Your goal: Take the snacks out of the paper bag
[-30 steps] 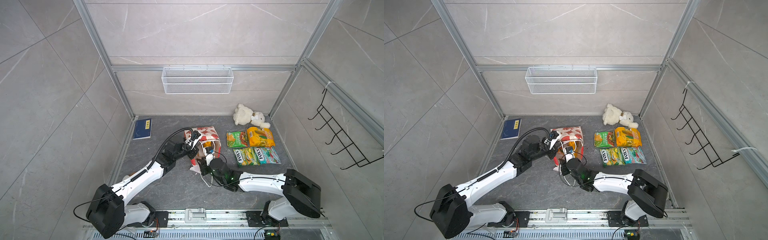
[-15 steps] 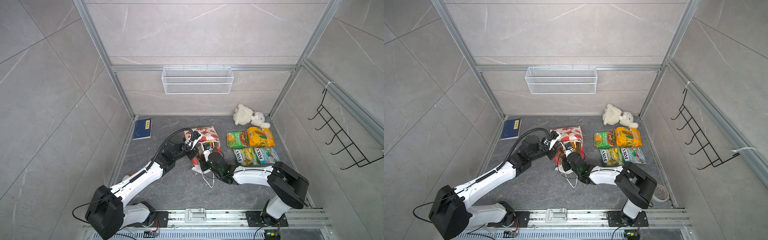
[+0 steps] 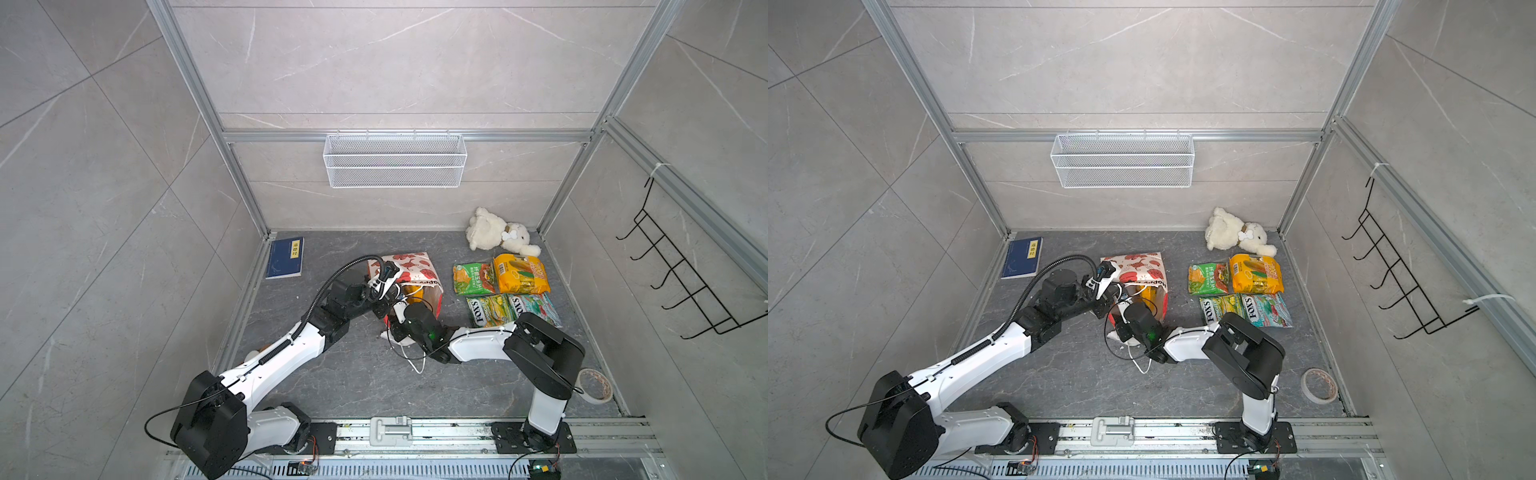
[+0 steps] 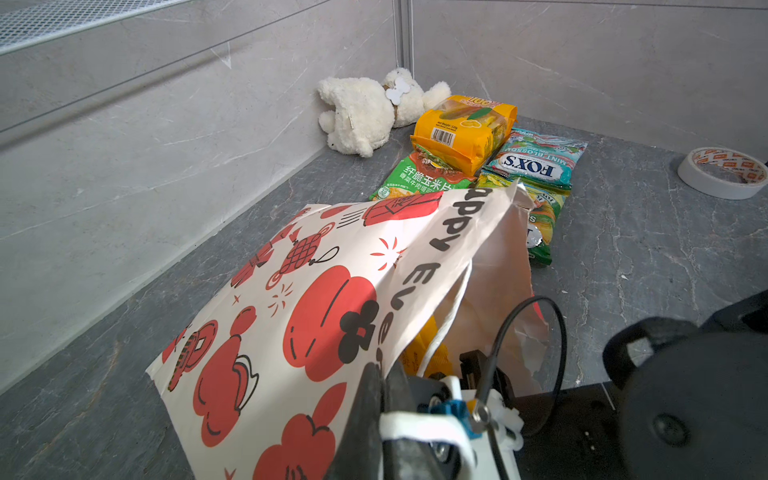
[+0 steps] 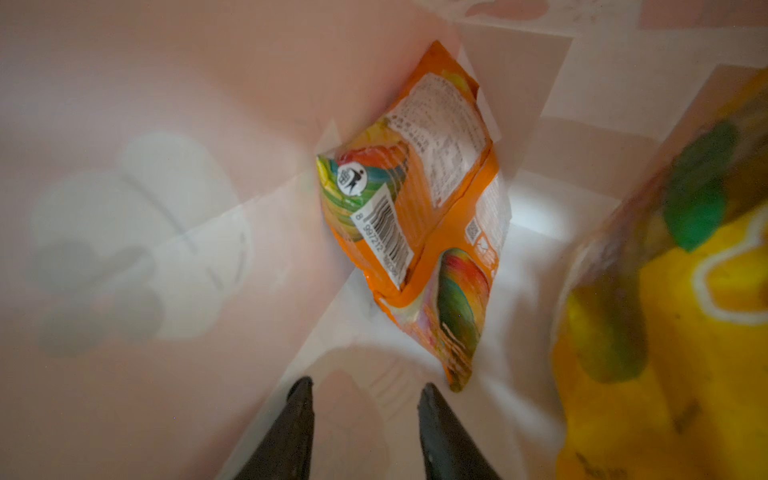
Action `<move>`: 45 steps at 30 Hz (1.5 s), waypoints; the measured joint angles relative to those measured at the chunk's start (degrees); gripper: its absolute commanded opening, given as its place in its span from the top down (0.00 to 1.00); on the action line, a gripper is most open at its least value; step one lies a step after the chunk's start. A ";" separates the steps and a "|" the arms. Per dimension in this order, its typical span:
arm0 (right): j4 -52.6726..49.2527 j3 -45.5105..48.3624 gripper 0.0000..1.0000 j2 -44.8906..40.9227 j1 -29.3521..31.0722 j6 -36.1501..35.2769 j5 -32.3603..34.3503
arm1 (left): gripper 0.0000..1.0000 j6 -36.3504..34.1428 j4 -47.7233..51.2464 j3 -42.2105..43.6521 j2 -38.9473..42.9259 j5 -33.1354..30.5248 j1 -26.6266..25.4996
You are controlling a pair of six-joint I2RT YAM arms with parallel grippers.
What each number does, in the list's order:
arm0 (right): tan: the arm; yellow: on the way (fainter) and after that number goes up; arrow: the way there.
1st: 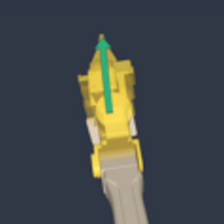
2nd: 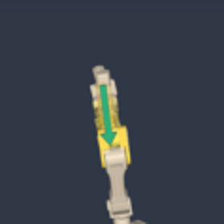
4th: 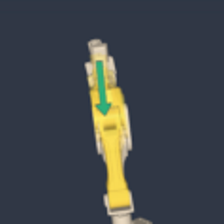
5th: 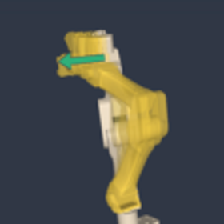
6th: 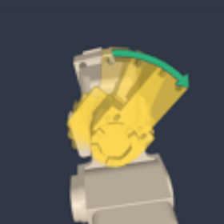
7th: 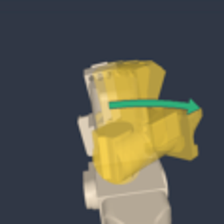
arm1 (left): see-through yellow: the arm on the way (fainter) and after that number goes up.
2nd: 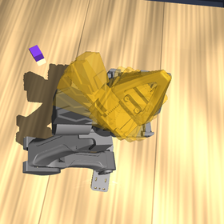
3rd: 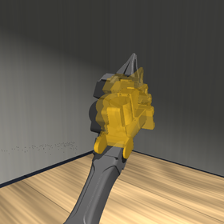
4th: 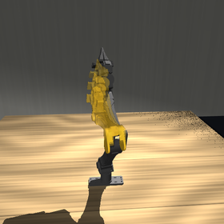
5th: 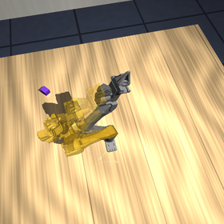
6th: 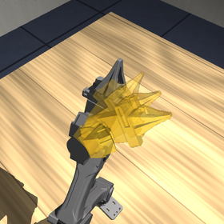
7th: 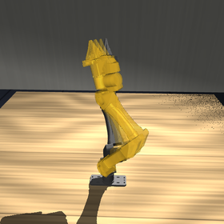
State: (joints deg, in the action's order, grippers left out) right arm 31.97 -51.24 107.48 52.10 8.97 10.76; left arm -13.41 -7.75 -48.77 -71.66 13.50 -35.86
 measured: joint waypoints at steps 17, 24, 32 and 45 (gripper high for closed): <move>-5.90 -8.79 0.81 6.47 0.48 1.95 15.85 | 1.00 -0.04 -0.35 0.00 0.00 -3.04 0.87; -8.61 -9.42 0.93 6.47 0.48 3.96 19.10 | 1.00 -0.02 -1.16 0.48 0.00 -2.89 0.85; -9.11 -8.81 0.98 5.95 0.04 5.84 18.73 | 1.00 0.17 -1.55 0.79 0.07 -2.84 0.70; -7.80 0.31 1.00 -2.03 -0.17 6.27 13.16 | 1.00 1.51 -2.40 1.25 0.00 -2.36 -0.26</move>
State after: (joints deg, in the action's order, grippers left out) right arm 24.16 -50.94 105.45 51.92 15.25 23.92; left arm -11.90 -10.15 -47.53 -71.66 11.14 -36.12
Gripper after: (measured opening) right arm 0.046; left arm 0.045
